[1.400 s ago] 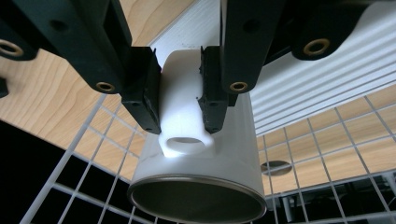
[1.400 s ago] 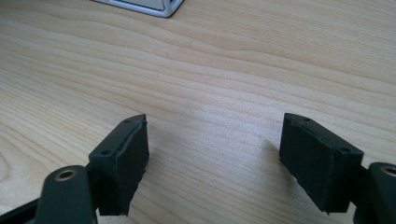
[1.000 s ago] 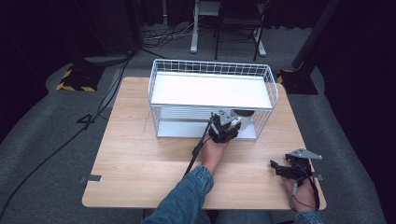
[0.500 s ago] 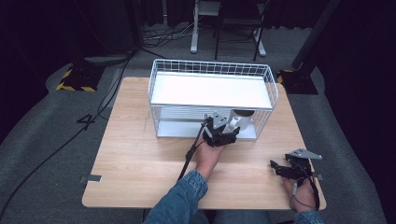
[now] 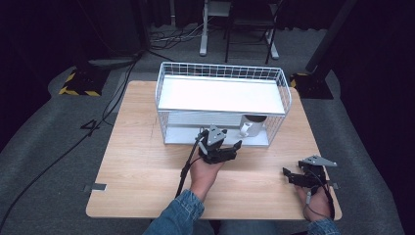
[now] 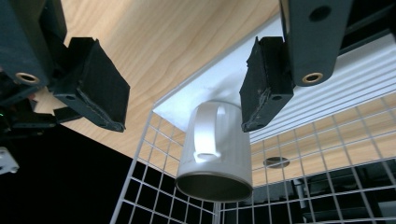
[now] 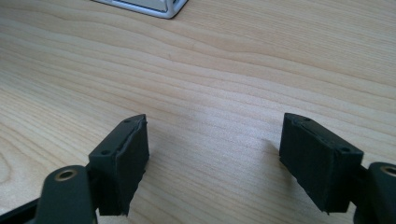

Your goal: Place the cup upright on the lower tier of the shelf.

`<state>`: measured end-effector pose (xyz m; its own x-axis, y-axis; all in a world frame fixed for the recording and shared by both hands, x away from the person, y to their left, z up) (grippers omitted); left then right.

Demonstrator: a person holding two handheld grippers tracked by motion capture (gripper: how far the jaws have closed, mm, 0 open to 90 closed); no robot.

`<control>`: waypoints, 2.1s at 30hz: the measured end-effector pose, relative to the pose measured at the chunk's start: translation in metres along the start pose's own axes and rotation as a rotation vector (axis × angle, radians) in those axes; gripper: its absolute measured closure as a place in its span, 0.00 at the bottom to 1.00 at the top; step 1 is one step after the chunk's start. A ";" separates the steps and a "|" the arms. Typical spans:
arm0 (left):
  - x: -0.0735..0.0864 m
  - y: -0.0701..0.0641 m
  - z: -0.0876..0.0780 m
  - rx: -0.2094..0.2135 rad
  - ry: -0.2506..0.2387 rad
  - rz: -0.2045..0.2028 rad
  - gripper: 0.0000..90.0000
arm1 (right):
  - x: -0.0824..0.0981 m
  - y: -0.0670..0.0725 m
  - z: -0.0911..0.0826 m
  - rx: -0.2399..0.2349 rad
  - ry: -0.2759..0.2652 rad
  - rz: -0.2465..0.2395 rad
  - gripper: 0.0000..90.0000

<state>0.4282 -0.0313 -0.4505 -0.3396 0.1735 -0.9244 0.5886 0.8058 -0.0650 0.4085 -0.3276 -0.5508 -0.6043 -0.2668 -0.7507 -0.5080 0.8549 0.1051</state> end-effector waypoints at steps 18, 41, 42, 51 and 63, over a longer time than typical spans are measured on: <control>0.010 0.016 -0.052 -0.012 0.001 0.031 0.36 | 0.000 0.000 0.000 0.000 0.000 0.001 0.27; 0.037 0.065 -0.118 -0.028 0.097 0.076 0.32 | 0.000 0.000 0.000 0.001 0.000 0.000 0.27; 0.041 0.072 -0.121 -0.043 0.102 0.083 0.32 | 0.000 0.000 0.000 0.001 0.000 0.000 0.27; 0.067 0.113 -0.138 -0.082 0.158 0.042 0.28 | 0.000 0.000 0.000 0.000 0.000 0.000 0.27; 0.107 0.147 -0.146 -0.135 0.274 0.009 0.24 | 0.000 0.000 0.000 0.001 0.000 0.000 0.27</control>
<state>0.3711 0.1890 -0.5041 -0.5312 0.3122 -0.7876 0.4958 0.8684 0.0098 0.4083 -0.3273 -0.5508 -0.6041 -0.2670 -0.7508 -0.5076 0.8553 0.1043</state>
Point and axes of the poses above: each handheld gripper's, and its own axes: z roughly forward along the jaws, x roughly out of its underside, y roughly to its left, the point moved 7 cm from there along z, roughly forward along the jaws, and after that the axes turned 10 degrees about -x, right-handed, at the moved point
